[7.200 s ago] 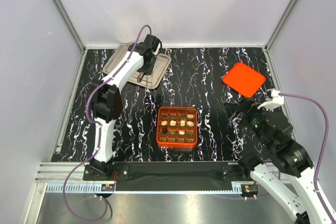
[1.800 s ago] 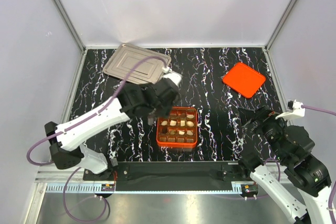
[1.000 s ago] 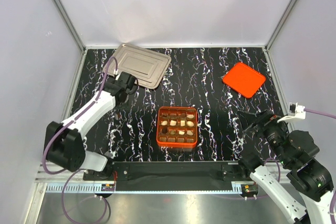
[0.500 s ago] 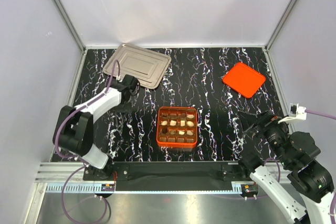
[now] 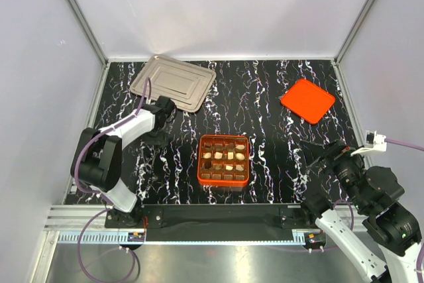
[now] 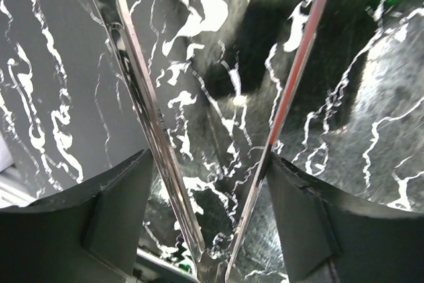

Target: Pack the chocolate

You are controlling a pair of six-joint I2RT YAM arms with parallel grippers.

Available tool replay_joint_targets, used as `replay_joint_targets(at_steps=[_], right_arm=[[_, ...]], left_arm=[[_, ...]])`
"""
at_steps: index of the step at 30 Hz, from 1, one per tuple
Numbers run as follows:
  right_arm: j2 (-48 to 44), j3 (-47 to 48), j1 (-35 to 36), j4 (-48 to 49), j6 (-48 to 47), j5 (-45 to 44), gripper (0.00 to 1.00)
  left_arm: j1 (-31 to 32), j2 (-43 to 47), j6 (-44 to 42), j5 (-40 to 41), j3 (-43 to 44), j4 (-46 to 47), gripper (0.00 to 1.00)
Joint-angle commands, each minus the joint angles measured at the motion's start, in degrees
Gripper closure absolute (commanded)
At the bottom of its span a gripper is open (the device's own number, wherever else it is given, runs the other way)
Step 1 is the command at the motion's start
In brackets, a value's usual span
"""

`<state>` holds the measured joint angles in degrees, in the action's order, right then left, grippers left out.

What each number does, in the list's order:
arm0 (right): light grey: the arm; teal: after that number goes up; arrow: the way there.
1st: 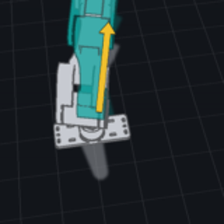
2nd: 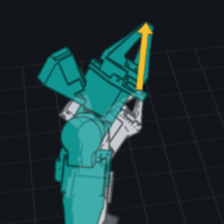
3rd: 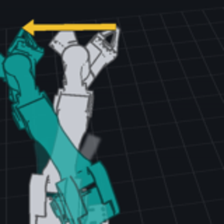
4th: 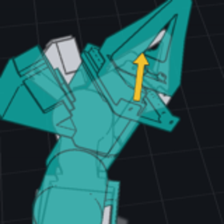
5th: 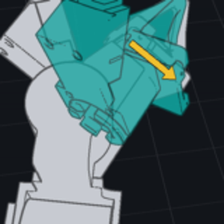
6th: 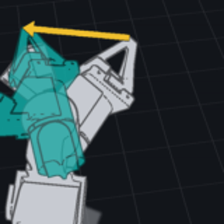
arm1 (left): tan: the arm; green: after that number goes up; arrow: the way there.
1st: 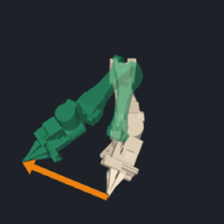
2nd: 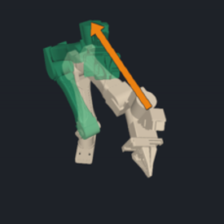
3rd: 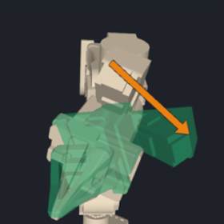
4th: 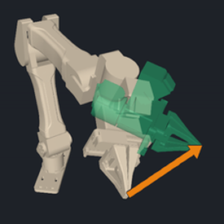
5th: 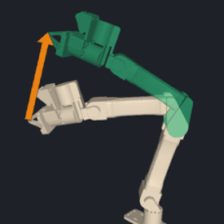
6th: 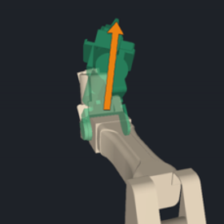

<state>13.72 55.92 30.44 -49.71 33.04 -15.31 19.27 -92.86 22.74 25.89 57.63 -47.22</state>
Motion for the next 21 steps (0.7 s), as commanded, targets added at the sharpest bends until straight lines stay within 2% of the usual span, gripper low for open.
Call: replay_joint_targets(at_steps=[1,7,10,12,17,19,21], right_arm=[[1.3,1.5,0.2,0.0,-1.0,0.2,0.0],[3.2,2.6,0.2,0.0,-0.4,0.2,0.0],[4.8,3.2,0.2,0.4,0.2,0.8,0.0],[6.1,3.1,0.2,0.6,1.1,1.2,0.0],[16.6,5.5,0.2,-0.6,2.3,-1.5,0.0],[22.1,6.8,0.2,-0.2,1.4,-2.4,0.0],[28.0,9.3,0.2,0.4,0.3,-4.9,0.03]], left_arm=[[-0.4,1.5,1.0,2.6,3.3,-2.3,0.24],[-0.4,3.9,1.3,2.4,7.1,-6.6,0.17],[-0.4,5.7,1.3,2.1,10.1,-8.8,0.06],[-0.3,7.9,0.6,-1.1,13.2,-9.7,0.01],[-0.2,16.1,-3.2,-16.1,17.5,-6.1,0.01],[-0.1,19.7,-3.8,-19.4,17.8,-3.8,0.01],[-0.2,21.2,-4.6,-27.4,17.0,-1.0,0.01]])
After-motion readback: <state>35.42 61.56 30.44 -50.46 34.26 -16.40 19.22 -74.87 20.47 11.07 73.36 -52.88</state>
